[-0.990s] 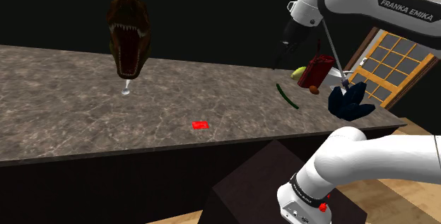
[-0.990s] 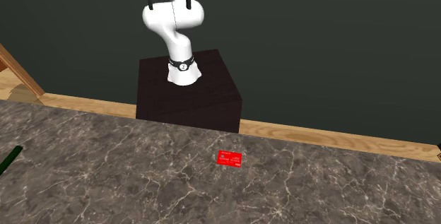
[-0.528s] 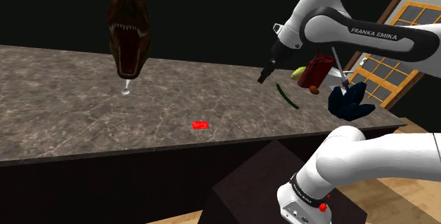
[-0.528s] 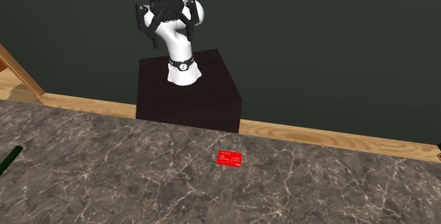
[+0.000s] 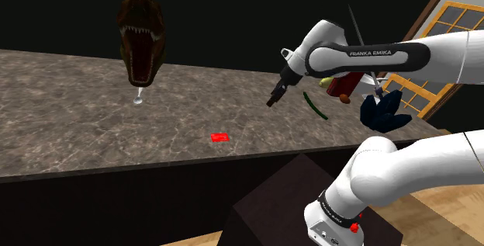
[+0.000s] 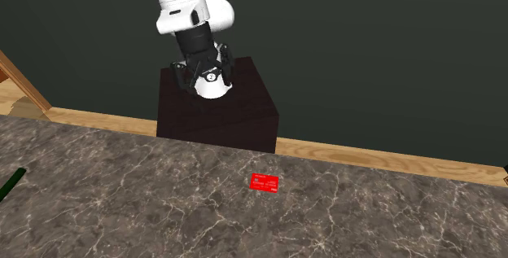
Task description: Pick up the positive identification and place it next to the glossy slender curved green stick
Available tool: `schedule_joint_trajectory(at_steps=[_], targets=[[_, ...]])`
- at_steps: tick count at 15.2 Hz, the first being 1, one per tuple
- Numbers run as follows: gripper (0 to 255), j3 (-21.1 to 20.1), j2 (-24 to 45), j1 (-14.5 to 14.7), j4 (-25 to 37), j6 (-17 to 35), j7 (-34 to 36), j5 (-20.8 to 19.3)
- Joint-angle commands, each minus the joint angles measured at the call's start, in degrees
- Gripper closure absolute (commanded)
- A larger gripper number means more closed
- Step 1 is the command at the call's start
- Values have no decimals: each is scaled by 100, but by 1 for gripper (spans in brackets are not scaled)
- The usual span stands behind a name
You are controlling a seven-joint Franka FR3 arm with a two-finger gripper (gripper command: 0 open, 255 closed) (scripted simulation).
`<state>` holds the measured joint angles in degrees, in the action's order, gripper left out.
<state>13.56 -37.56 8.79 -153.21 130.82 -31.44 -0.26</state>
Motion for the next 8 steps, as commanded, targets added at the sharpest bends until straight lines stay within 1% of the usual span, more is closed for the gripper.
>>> schedule_joint_trajectory(at_steps=[1, 3, 5, 7, 8], targets=[[0, 298, 370, 240, -113, 573, -499, 167], [0, 616, 769, 561, -166, 1080, -1024, 426], [0, 987, 1201, 974, -163, 1552, -1636, 799], [0, 1435, 1658, 1510, -102, 1968, -2369, 1335], [0, 1692, 1895, 1831, -47, 2146, -2796, 1683]])
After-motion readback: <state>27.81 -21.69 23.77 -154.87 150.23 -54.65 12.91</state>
